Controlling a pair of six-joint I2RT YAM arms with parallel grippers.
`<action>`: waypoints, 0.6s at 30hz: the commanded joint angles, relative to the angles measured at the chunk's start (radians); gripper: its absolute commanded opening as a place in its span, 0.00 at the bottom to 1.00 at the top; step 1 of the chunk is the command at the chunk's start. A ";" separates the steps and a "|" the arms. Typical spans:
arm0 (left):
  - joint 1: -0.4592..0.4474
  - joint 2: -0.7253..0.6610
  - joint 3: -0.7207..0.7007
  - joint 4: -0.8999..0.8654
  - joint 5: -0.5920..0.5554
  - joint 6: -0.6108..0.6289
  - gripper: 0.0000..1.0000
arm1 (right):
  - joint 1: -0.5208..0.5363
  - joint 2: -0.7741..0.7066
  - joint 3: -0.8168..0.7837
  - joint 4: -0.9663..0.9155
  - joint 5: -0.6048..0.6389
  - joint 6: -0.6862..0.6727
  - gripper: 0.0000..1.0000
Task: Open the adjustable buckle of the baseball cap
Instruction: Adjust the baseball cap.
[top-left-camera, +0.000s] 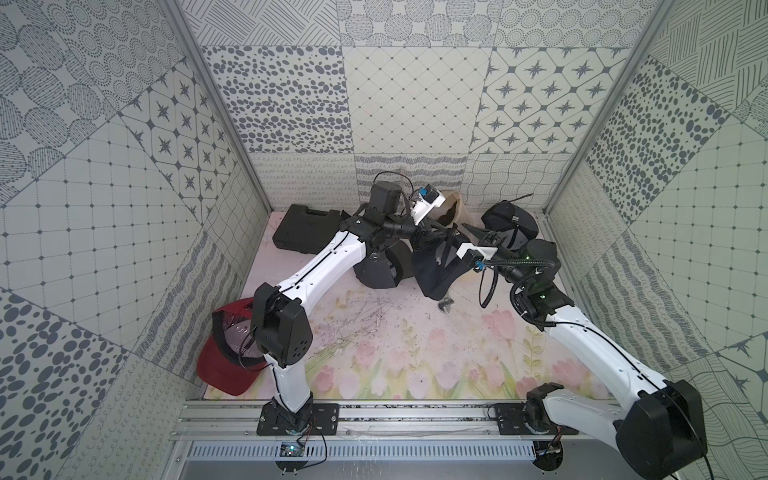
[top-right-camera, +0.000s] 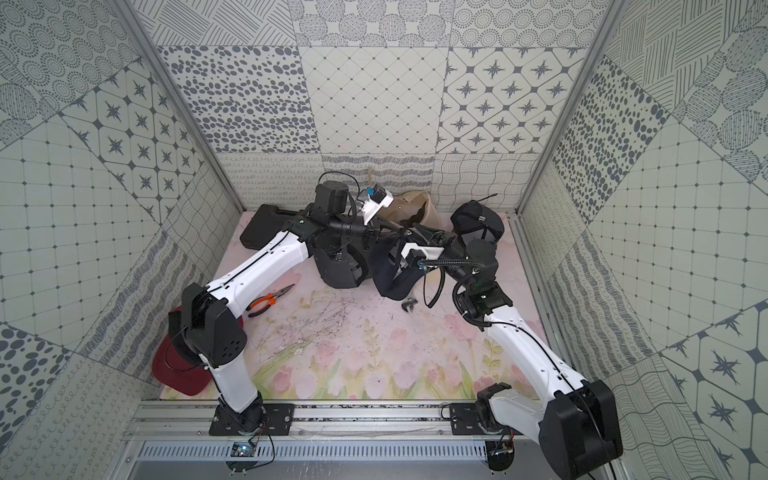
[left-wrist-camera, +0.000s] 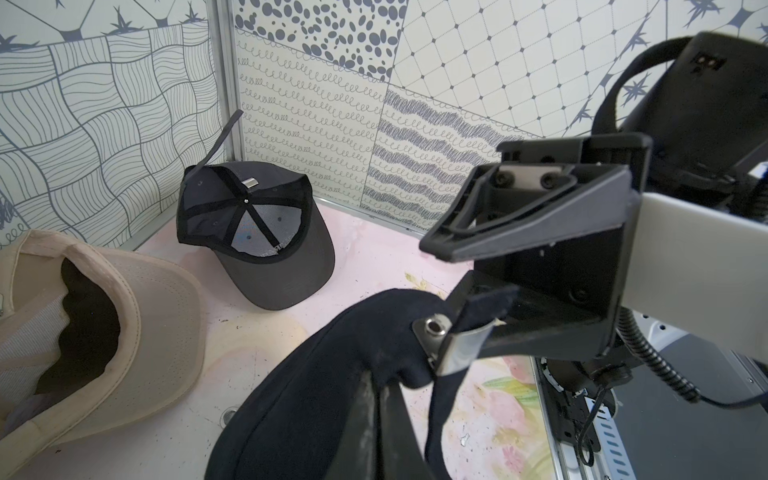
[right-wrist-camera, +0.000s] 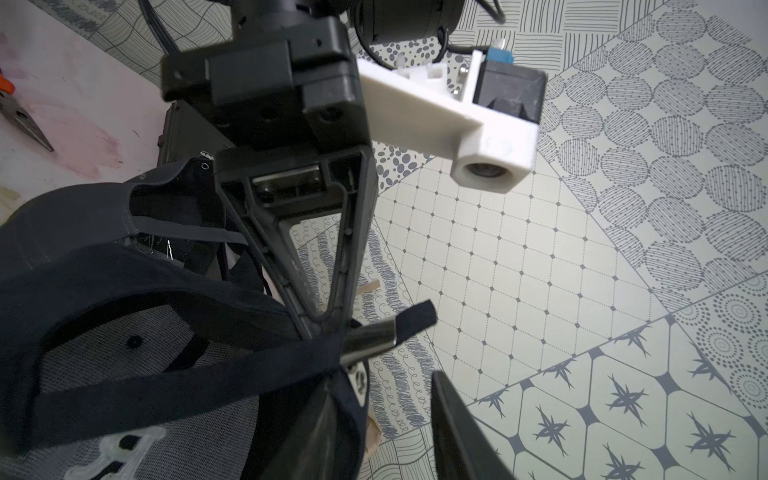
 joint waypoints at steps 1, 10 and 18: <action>-0.004 -0.015 0.015 0.013 0.039 0.033 0.00 | 0.004 -0.025 -0.010 -0.006 0.030 -0.025 0.39; -0.004 -0.012 0.020 0.003 0.072 0.037 0.00 | 0.004 0.011 0.022 -0.020 -0.002 -0.021 0.31; -0.005 0.017 0.052 -0.040 0.096 0.042 0.00 | 0.006 0.027 0.036 -0.003 -0.058 0.005 0.30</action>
